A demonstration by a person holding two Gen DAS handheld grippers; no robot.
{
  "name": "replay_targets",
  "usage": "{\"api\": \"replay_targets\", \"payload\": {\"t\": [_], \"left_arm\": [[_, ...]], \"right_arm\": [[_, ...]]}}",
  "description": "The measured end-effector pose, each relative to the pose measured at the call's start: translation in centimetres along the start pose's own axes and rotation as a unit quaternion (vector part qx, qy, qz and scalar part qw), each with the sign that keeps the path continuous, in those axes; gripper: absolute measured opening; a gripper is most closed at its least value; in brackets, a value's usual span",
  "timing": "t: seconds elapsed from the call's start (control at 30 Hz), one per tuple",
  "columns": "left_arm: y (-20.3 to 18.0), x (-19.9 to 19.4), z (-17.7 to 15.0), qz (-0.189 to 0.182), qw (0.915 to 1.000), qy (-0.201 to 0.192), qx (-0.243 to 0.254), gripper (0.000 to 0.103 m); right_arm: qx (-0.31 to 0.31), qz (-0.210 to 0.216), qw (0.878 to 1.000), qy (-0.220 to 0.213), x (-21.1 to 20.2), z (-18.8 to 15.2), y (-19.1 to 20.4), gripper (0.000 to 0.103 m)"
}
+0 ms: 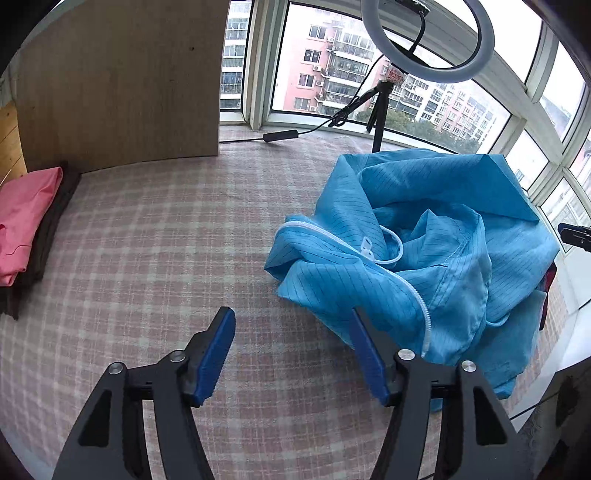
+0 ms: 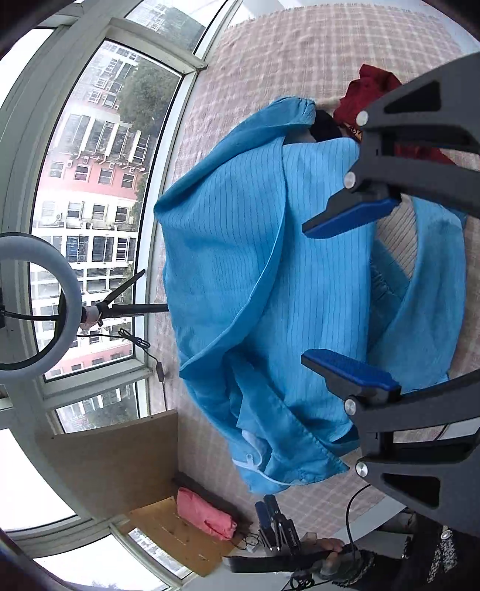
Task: Fold clothes
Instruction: 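Grasp the coat's zipper edge with the left tool while the right tool holds it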
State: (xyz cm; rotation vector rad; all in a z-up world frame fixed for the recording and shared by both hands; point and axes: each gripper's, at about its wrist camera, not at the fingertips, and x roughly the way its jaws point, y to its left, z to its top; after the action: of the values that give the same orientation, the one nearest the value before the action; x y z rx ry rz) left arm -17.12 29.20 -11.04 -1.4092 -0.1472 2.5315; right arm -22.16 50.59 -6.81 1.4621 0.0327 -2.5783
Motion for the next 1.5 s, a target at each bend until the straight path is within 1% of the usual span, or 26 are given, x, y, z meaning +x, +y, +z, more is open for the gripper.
{"api": "replay_targets", "payload": {"t": [0.03, 0.13, 0.2, 0.27, 0.37, 0.4, 0.43, 0.47, 0.5, 0.53, 0.57, 0.73, 0.83, 0.9, 0.93, 0.97, 1.0, 1.03, 1.07, 1.17, 1.2, 1.27, 1.33, 1.37, 1.47, 1.5], "left_arm": [[-0.7, 0.4, -0.5, -0.023, 0.9997, 0.010, -0.005, 0.076], [-4.1, 3.0, -1.3, -0.077, 0.9958, 0.050, 0.003, 0.077], [-7.1, 5.9, -1.7, -0.069, 0.9938, 0.080, 0.036, 0.077], [-9.4, 9.0, -2.0, -0.075, 0.9890, 0.117, 0.051, 0.077], [-11.5, 12.0, -1.9, -0.067, 0.9856, 0.137, 0.073, 0.074], [-11.5, 11.9, -1.4, -0.070, 0.9863, 0.129, 0.076, 0.058], [-11.5, 11.7, -1.0, -0.073, 0.9870, 0.119, 0.079, 0.034], [-11.4, 11.5, -0.5, -0.077, 0.9876, 0.110, 0.082, 0.025], [-11.4, 11.4, 0.0, -0.080, 0.9882, 0.100, 0.085, 0.016], [-10.8, 10.8, 0.7, -0.090, 0.9891, 0.090, 0.073, 0.012], [-10.1, 10.1, 1.4, -0.097, 0.9902, 0.077, 0.064, 0.011], [-5.8, 4.1, 5.1, -0.081, 0.9963, -0.011, 0.028, 0.005], [-1.3, -1.2, 6.4, -0.042, 0.9958, -0.081, -0.003, 0.005], [1.7, -3.8, 6.9, -0.029, 0.9951, -0.092, -0.025, 0.005], [3.0, -4.0, 6.6, -0.029, 0.9953, -0.084, -0.038, 0.006], [4.2, -4.1, 6.2, -0.029, 0.9954, -0.076, -0.052, 0.006], [5.4, -4.3, 5.9, -0.029, 0.9952, -0.067, -0.065, 0.006], [5.6, -3.5, 5.0, -0.021, 0.9961, -0.057, -0.064, 0.007], [5.7, -2.7, 4.1, -0.013, 0.9970, -0.046, -0.061, 0.007], [5.0, -0.3, 1.3, 0.004, 0.9985, -0.013, -0.053, 0.010], [4.8, 0.1, 0.6, 0.003, 0.9985, -0.002, -0.055, 0.015], [4.4, 0.9, -0.9, 0.000, 0.9980, 0.020, -0.059, 0.019], [4.1, 1.3, -2.0, 0.001, 0.9968, 0.035, -0.072, 0.033], [4.0, 1.3, -2.6, -0.002, 0.9956, 0.041, -0.085, 0.034], [3.3, 0.6, -3.8, -0.025, 0.9918, 0.053, -0.114, 0.043], [2.6, 0.3, -4.2, -0.032, 0.9907, 0.053, -0.121, 0.050]], "right_arm": [[-0.008, -0.006, 1.000, 0.014, 0.4, -0.5, -0.4, 0.065], [0.003, -0.013, 0.999, 0.030, 2.1, -1.1, -1.1, 0.070], [0.011, -0.008, 0.999, 0.039, 3.4, -1.3, -1.3, 0.072], [0.017, 0.002, 0.998, 0.053, 4.9, -1.6, -1.2, 0.078], [0.079, 0.026, 0.996, 0.043, 5.9, -0.9, -2.1, 0.080], [0.094, 0.032, 0.995, 0.030, 6.0, -0.6, -2.5, 0.080], [0.102, 0.045, 0.994, 0.006, 5.9, -0.3, -2.7, 0.080], [0.104, 0.053, 0.993, -0.018, 5.7, -0.2, -2.9, 0.074], [0.102, 0.048, 0.993, -0.033, 5.2, -0.3, -2.9, 0.060], [0.107, 0.057, 0.992, -0.039, 4.9, -0.2, -3.2, 0.017], [0.112, 0.066, 0.990, -0.045, 4.6, -0.1, -3.4, 0.006], [0.103, 0.153, 0.981, -0.059, 0.6, 1.1, -1.7, 0.004], [0.091, 0.212, 0.971, -0.063, -2.1, 1.9, -0.3, 0.003], [0.083, 0.250, 0.962, -0.067, -4.0, 2.5, 0.7, 0.006], [0.052, 0.193, 0.979, -0.036, -3.7, 3.0, 3.0, 0.017], [0.026, 0.115, 0.993, -0.026, -4.0, 3.2, 4.4, 0.042], [-0.005, 0.054, 0.998, -0.032, -4.2, 3.6, 5.7, 0.057], [-0.046, 0.013, 0.997, -0.054, -4.2, 4.2, 7.0, 0.080], [-0.086, -0.015, 0.993, -0.077, -3.9, 4.6, 8.3, 0.084], [-0.190, -0.083, 0.976, -0.069, 0.3, 6.5, 11.3, 0.084], [-0.212, -0.084, 0.973, -0.039, 2.8, 6.9, 12.0, 0.084], [-0.256, -0.085, 0.963, 0.023, 7.8, 7.7, 13.4, 0.084], [-0.286, -0.100, 0.951, 0.061, 11.6, 7.1, 14.1, 0.084], [-0.301, -0.107, 0.944, 0.080, 13.4, 6.8, 14.4, 0.084], [-0.317, -0.113, 0.939, 0.077, 15.9, 7.0, 14.6, 0.083], [-0.322, -0.115, 0.937, 0.076, 16.7, 7.1, 14.6, 0.083]]}}
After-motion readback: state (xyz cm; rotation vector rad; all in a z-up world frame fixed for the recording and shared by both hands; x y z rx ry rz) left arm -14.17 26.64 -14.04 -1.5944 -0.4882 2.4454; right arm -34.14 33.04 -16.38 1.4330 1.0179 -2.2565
